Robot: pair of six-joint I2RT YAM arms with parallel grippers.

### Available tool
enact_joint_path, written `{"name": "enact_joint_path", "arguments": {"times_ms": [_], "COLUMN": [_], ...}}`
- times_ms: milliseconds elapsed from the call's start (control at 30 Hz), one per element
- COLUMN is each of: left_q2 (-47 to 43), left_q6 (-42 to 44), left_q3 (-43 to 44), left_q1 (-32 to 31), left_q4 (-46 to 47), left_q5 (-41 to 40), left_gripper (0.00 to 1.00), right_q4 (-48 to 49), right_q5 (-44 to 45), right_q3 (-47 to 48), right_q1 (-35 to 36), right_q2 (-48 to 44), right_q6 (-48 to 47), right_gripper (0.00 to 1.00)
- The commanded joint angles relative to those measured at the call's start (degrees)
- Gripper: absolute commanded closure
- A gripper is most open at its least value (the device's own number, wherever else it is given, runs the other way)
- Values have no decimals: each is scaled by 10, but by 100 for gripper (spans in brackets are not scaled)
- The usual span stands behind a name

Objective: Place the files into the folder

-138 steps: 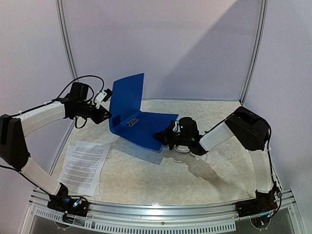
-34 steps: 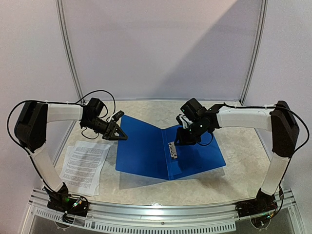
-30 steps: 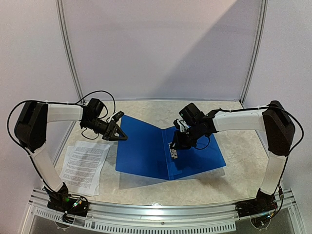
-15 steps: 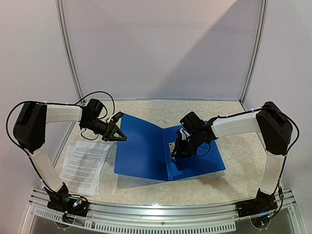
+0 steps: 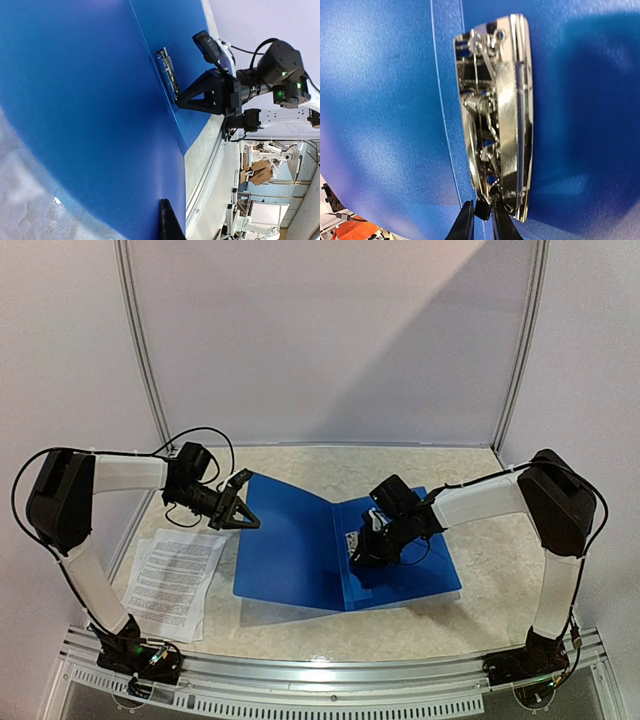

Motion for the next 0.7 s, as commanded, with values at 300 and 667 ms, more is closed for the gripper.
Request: {"name": "enact_joint_path", "arguments": {"times_ms": [300,667], "left_q2": [-7,-12], "left_q6": [24,33], "left_q3": [-6,-3], "left_q1": [16,18], "left_q4": [5,-3], "left_q5": [-22,-28], "left_gripper": [100,100], "right_q4": [18,22], "right_q5": [-12,-16], "right_q3": [-37,-41], "right_q1": [-1,-7], "right_q2": [11,-7], "right_q6": [23,16], "right_gripper": [92,87]}}
